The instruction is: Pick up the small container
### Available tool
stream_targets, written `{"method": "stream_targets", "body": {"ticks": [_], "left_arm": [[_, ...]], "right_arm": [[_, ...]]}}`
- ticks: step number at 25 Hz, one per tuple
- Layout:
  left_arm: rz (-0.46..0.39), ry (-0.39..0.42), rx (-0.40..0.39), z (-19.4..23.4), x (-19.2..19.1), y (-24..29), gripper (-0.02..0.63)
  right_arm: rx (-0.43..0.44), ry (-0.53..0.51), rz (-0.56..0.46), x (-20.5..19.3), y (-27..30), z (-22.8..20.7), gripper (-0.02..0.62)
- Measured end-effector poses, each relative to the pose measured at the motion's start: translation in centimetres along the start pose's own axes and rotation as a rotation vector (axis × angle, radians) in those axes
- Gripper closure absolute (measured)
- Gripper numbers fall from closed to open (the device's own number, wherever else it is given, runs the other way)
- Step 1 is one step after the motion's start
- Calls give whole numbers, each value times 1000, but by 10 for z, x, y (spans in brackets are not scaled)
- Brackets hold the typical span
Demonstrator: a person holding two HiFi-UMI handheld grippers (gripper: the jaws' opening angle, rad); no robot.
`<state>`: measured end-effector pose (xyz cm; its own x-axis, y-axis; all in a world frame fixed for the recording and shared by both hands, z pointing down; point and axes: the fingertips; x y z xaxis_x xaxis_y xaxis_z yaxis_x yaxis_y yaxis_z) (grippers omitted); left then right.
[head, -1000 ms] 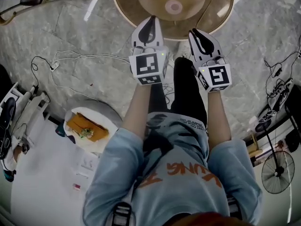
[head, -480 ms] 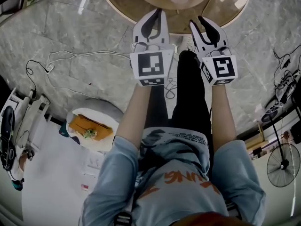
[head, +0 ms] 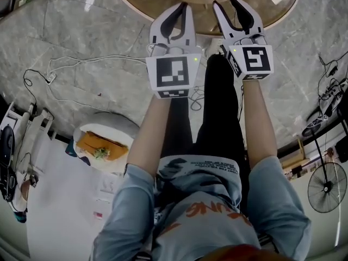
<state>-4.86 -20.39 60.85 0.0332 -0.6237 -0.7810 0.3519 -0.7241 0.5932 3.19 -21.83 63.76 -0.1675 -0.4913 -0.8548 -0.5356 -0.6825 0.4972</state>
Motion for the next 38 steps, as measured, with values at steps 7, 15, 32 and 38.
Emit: {"method": "stream_targets", "body": {"ticks": [7, 15, 32, 38], "left_arm": [[12, 6, -8, 8, -14, 3, 582], [25, -14, -7, 15, -21, 5, 583], [71, -41, -4, 24, -45, 2, 582], [77, -45, 9, 25, -50, -1, 583]], "right_arm": [[-34, -33, -48, -1, 24, -6, 416], [-24, -81, -53, 7, 41, -10, 408], [-16, -166, -96, 18, 66, -7, 431], [-62, -134, -68, 20, 64, -9, 434]]}}
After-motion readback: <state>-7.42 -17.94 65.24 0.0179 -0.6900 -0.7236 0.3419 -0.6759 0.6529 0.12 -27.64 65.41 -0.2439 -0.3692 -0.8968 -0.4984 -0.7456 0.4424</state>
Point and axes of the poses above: the fingertips, and each gripper's own axes: y forward along the fingers, z to its left, x out of its top
